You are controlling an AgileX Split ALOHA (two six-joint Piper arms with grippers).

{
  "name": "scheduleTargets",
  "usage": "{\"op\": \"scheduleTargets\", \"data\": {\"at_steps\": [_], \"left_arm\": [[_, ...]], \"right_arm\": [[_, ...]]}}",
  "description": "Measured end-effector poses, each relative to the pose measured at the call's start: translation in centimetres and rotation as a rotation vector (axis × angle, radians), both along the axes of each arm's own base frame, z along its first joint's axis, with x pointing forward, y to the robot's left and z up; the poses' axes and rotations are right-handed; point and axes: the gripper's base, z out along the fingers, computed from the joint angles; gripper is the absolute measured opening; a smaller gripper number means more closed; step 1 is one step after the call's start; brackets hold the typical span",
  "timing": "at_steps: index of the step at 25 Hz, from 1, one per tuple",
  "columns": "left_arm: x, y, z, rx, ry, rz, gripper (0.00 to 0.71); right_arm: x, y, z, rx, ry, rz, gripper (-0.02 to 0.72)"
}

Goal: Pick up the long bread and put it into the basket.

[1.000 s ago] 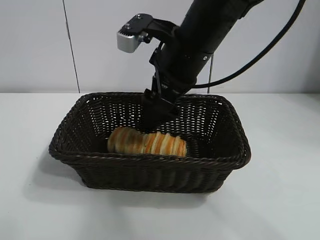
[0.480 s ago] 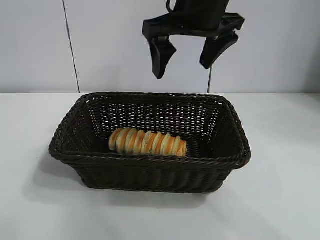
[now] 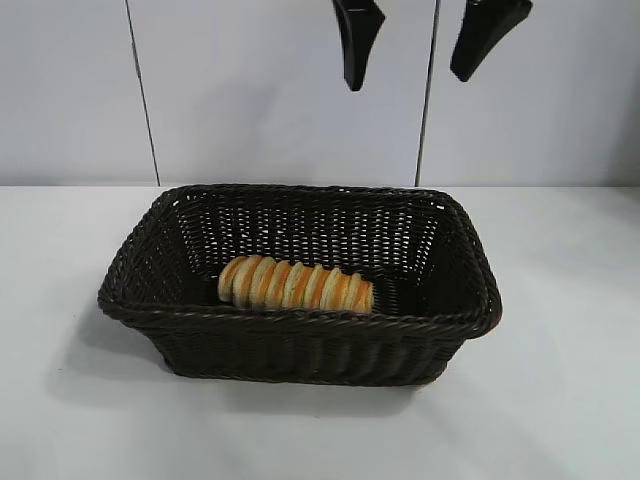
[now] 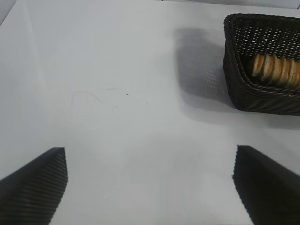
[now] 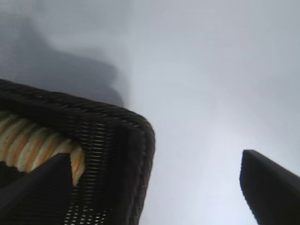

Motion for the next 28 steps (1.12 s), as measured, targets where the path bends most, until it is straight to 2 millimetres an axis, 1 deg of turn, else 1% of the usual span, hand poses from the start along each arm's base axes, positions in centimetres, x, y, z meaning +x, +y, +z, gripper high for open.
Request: {"op": "scheduleTargets", "data": {"at_steps": [3, 7, 10, 12, 13, 15, 17, 19, 22, 25, 26, 28], "left_arm": [[0.0, 0.0, 0.0, 0.0, 0.0, 0.0, 0.694], [0.0, 0.0, 0.0, 0.0, 0.0, 0.0, 0.694], [0.0, 0.0, 0.0, 0.0, 0.0, 0.0, 0.694], [0.0, 0.0, 0.0, 0.0, 0.0, 0.0, 0.694], [0.0, 0.0, 0.0, 0.0, 0.0, 0.0, 0.694], [0.0, 0.0, 0.0, 0.0, 0.0, 0.0, 0.694], [0.0, 0.0, 0.0, 0.0, 0.0, 0.0, 0.694], [0.0, 0.0, 0.0, 0.0, 0.0, 0.0, 0.694], [0.0, 0.0, 0.0, 0.0, 0.0, 0.0, 0.694], [0.0, 0.0, 0.0, 0.0, 0.0, 0.0, 0.694], [0.0, 0.0, 0.0, 0.0, 0.0, 0.0, 0.694], [0.0, 0.0, 0.0, 0.0, 0.0, 0.0, 0.694]], "right_arm": [[0.8, -3.7, 0.0, -0.01, 0.001, -0.07, 0.695], [1.3, -8.7, 0.0, -0.034, 0.003, -0.139, 0.695], [1.2, -12.8, 0.0, -0.054, 0.008, -0.199, 0.695], [1.0, -15.2, 0.0, -0.063, 0.012, -0.237, 0.695], [0.8, -16.3, 0.0, -0.065, 0.013, -0.261, 0.695], [0.6, -17.9, 0.0, -0.062, 0.015, -0.296, 0.695], [0.3, -18.7, 0.2, -0.05, 0.01, -0.318, 0.696], [-0.2, -19.1, 0.9, -0.043, -0.007, -0.325, 0.695], [-1.7, -19.2, 3.2, -0.041, -0.064, -0.334, 0.695], [-4.3, -18.8, 6.3, -0.045, -0.138, -0.339, 0.695], [-5.2, -18.5, 7.0, -0.042, -0.155, -0.339, 0.695], [-7.6, -17.9, 8.8, -0.028, -0.2, -0.336, 0.695]]}}
